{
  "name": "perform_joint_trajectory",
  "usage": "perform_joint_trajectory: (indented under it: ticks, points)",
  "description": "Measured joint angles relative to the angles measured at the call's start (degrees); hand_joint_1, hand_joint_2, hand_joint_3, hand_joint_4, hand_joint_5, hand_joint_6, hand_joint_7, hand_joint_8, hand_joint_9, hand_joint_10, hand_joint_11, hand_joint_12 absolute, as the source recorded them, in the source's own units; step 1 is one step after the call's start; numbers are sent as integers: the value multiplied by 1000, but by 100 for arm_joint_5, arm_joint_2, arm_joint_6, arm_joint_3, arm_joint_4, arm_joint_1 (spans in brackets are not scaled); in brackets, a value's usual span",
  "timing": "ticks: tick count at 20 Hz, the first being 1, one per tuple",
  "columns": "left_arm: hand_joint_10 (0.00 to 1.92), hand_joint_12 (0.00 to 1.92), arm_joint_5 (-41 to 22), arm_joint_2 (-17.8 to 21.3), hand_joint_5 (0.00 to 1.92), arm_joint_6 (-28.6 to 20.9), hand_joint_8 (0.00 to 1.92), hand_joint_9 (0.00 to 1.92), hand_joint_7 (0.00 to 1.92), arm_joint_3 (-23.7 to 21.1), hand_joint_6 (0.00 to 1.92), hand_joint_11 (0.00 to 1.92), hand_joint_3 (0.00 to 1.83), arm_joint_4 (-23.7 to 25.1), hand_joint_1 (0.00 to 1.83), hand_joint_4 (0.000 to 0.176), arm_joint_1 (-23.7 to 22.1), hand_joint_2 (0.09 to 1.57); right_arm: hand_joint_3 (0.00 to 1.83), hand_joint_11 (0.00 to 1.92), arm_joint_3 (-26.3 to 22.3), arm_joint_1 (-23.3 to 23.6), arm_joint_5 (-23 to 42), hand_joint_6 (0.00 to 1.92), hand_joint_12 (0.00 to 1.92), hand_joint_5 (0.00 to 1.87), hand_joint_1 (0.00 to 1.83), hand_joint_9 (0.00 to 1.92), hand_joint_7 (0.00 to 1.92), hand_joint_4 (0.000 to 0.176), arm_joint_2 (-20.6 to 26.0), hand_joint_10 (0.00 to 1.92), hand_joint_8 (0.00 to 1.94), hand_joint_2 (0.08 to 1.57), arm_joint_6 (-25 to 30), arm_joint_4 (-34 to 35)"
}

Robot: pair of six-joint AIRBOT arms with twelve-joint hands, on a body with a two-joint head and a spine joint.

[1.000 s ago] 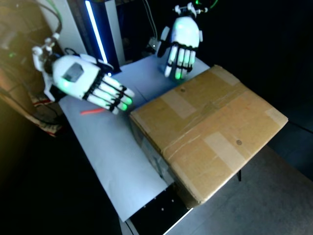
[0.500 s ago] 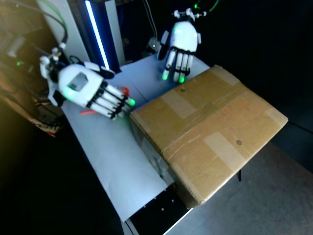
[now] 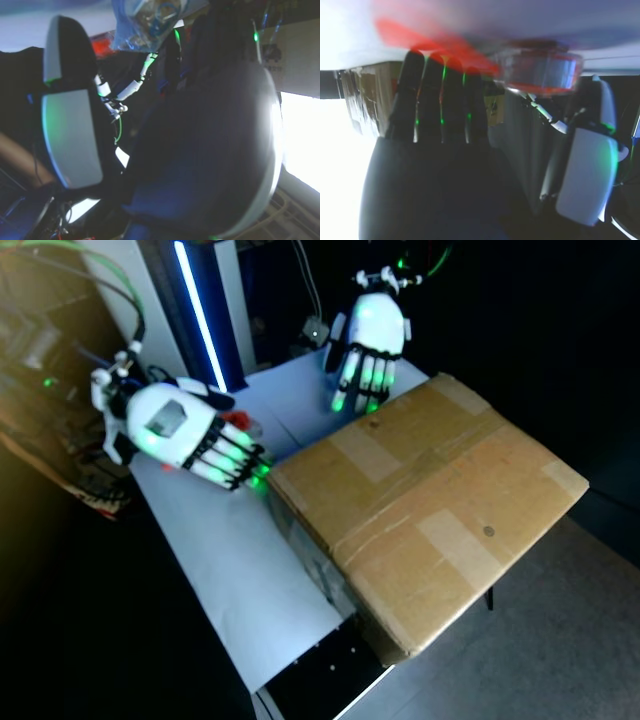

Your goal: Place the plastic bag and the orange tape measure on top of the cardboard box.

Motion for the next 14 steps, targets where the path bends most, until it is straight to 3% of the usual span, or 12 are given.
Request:
perform_joint_trajectory:
  ticks: [1,2,3,4,5,6,8,10,11,12,13,14]
  points:
    - [449,1540,-9,0,430,2,14,0,167,0,12,0,2,-2,975,48,0,1146,5,0,7,0,-33,68,1470,465,812,103,444,0,-28,903,23,826,7,7]
    - [393,1431,-31,0,451,0,6,0,155,0,7,0,1,2,1018,46,0,1159,3,0,7,0,-33,69,1486,469,809,108,448,0,-28,906,24,826,7,0]
    - [609,1470,-87,0,502,-2,13,0,223,-2,4,0,0,22,1101,15,0,1127,2,0,7,0,-44,68,1483,467,781,112,455,0,-39,912,27,825,2,-2]
    - [688,1571,-107,0,527,0,9,0,229,-2,6,0,0,22,1110,19,0,1118,0,0,9,0,-42,62,1460,460,689,122,475,0,-39,926,37,814,-2,-4]
    - [826,1834,-118,7,529,-4,6,0,225,-4,3,0,0,22,1070,15,2,1106,0,0,13,0,-39,55,1480,462,673,120,486,0,-39,967,46,790,-4,-9]
    - [885,1904,-120,20,548,-4,17,0,245,-26,9,0,0,17,1070,6,28,1093,0,0,11,0,-42,50,1440,457,688,117,477,0,-39,947,44,784,-2,-7]
    - [629,1829,-149,98,509,-31,8,0,182,-90,3,0,6,11,1066,27,87,1121,0,0,-50,7,-35,24,1339,456,743,195,470,0,-35,705,30,769,-9,39]
    - [980,1921,-127,96,525,-72,29,0,190,-90,9,0,4,-26,991,36,133,1130,2,0,-52,7,-15,17,1328,448,784,186,455,0,-31,677,20,775,-13,15]
    - [1015,1921,-125,96,547,-55,46,0,211,-92,15,0,5,-24,990,29,151,1139,0,0,-52,7,-13,17,1313,452,809,181,452,0,-31,674,18,771,-13,7]
    - [1018,1921,-103,96,556,-52,56,0,225,-105,18,0,0,-39,1007,35,210,1131,1,0,-52,4,-9,16,1285,454,821,172,447,0,-31,672,15,773,-13,7]
    - [910,1908,-24,96,566,-52,66,0,231,-136,18,0,6,-105,986,28,291,1158,9,0,-52,4,2,25,1277,476,852,168,448,0,-31,669,14,791,-13,-7]
    - [953,1920,55,96,617,-48,100,0,251,-157,31,0,4,-136,1008,18,367,1176,25,0,-52,4,7,62,1429,583,874,265,541,0,-31,718,53,859,-13,-17]
